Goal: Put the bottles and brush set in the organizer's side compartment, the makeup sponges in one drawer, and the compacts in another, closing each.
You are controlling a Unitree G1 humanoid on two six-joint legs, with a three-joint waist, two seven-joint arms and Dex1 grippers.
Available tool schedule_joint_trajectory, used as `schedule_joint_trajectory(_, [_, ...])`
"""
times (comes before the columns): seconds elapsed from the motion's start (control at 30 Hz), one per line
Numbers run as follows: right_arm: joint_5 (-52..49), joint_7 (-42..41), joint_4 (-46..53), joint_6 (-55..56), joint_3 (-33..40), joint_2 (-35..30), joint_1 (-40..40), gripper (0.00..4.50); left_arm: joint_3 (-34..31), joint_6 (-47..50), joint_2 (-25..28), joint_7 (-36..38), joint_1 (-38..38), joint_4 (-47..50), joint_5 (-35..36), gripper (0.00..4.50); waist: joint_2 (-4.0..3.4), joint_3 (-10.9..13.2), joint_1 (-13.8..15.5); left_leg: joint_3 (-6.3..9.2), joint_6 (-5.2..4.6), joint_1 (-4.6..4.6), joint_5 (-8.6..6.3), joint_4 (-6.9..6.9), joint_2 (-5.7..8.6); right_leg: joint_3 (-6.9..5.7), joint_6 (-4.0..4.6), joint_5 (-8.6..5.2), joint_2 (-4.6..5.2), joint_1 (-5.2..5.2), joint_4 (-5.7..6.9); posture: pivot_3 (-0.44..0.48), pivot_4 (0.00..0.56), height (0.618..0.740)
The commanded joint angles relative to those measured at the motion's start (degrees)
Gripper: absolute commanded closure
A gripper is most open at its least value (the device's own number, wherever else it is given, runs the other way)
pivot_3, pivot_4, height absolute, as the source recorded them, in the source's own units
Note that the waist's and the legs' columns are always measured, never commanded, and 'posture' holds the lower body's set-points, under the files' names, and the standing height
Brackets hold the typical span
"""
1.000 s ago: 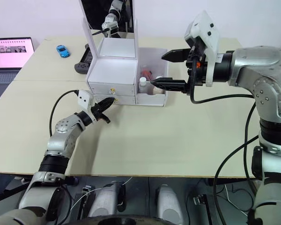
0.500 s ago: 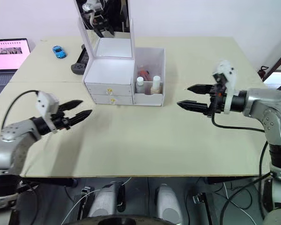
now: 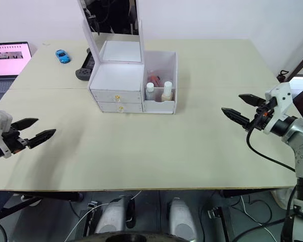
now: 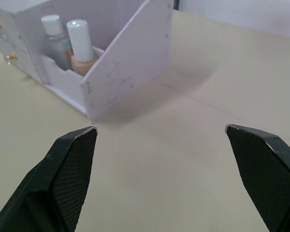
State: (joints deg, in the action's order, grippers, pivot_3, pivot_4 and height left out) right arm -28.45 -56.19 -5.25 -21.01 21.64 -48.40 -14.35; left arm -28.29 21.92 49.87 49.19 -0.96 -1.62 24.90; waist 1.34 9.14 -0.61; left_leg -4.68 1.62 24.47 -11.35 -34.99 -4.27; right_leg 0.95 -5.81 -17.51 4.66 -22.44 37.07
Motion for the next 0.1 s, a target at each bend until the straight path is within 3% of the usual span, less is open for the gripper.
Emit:
schedule_joint_trajectory(0.03, [2.41, -0.60, -0.27, 4.93, -0.86, 0.00, 0.05, 0.00, 0.76, -4.10, 0.65, -1.82, 2.39, -0.27, -3.09, 0.07, 0.01, 0.00, -0.08, 0.00, 0.00, 0.00, 0.00, -0.01, 0.00, 0.00, 0.00, 0.00, 0.00, 0.00, 0.00, 0.000, 0.150, 0.737])
schedule_joint_trajectory(0.1, [2.93, -0.51, -0.74, 6.17, -1.48, 0.41, -0.16, 0.00, 0.70, -4.40, 0.52, -0.17, 2.98, -0.53, -1.96, 0.07, 0.01, 0.00, -0.14, -0.02, 0.00, 0.00, 0.00, 0.01, 0.00, 0.01, 0.01, 0.00, 0.01, -0.01, -0.01, 0.000, 0.150, 0.737])
